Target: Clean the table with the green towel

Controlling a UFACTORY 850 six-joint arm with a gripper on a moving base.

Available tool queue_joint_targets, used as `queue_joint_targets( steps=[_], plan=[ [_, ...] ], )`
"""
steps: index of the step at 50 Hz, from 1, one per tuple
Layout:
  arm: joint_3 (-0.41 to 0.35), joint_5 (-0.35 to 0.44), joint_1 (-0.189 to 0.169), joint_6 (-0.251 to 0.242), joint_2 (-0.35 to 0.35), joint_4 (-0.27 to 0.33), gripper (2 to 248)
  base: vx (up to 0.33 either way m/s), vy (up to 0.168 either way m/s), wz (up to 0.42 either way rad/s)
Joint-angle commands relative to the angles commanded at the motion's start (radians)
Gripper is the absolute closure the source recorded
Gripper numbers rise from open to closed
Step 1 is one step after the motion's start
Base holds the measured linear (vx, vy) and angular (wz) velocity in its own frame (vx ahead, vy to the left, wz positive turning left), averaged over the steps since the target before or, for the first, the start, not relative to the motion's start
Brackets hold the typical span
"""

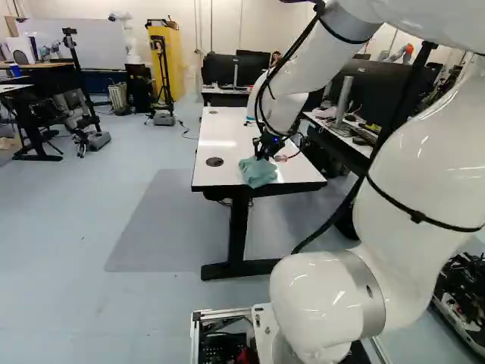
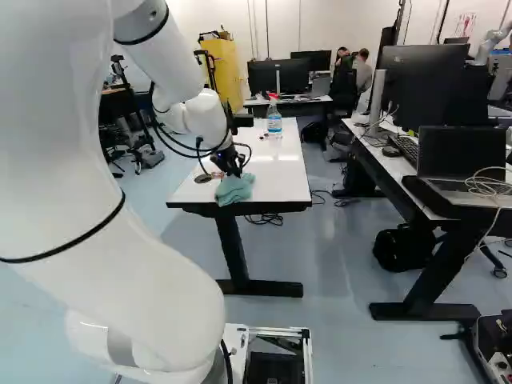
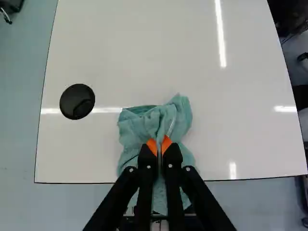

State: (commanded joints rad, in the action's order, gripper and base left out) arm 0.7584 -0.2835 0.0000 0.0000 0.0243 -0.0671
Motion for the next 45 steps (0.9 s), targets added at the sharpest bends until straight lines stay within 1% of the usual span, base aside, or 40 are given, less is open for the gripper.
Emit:
queue_joint_targets(
  steps=[18,45],
  plan=[
    [0.017,-0.118,0.020,0.000,0.035,-0.025,220,0.000,0.000,0.000],
    [0.004,-0.288,0.022,0.000,0.133,-0.029,220,0.000,0.000,0.000]
  ],
)
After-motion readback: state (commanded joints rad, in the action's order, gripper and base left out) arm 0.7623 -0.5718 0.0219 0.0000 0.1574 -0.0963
